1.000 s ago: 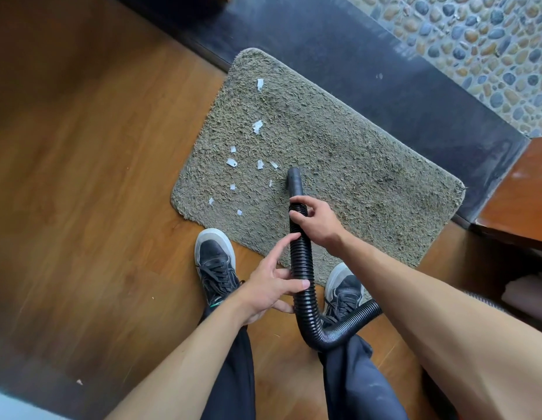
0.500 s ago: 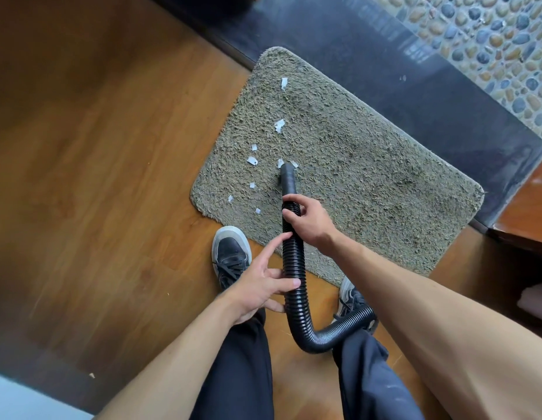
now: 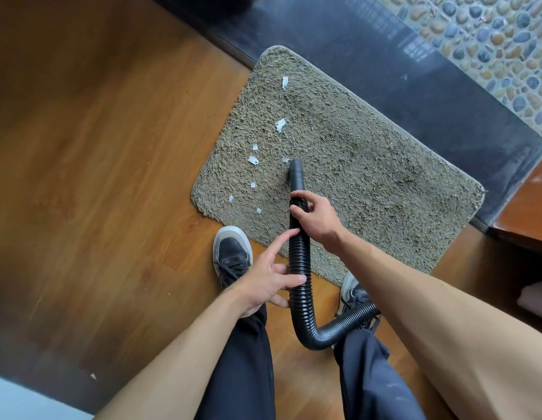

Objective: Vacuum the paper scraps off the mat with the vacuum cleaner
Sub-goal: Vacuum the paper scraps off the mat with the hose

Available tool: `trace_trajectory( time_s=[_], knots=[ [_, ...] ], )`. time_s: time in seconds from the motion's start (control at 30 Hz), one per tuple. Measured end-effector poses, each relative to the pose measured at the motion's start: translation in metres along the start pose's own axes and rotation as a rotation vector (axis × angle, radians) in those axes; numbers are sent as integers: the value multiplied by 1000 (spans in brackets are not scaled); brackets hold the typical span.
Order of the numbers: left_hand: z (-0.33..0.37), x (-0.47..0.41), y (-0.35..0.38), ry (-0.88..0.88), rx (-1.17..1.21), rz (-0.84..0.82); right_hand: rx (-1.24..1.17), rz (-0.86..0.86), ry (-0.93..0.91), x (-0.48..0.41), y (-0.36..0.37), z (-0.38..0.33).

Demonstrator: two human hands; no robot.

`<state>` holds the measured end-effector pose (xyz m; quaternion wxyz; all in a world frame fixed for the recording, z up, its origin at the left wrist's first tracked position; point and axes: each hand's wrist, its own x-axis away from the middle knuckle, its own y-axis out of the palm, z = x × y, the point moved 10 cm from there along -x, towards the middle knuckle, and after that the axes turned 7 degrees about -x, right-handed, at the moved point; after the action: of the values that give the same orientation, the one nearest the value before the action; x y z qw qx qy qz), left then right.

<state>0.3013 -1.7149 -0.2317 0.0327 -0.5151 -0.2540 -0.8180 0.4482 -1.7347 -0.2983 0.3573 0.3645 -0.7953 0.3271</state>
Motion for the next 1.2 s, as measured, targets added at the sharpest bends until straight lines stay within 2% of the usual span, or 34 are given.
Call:
trace_trajectory(
  time_s=[0.3,0.87,1.2],
  knots=[
    [6,-1,4,-10,-56,-12,-31,0,40,3,-10,2],
    [-3,7,-8,5,70,30,130,-92,-11,0,15,-21],
    [-11,8,16,-32,-17,-7,-13,-33,67,21,-4,16]
  ],
)
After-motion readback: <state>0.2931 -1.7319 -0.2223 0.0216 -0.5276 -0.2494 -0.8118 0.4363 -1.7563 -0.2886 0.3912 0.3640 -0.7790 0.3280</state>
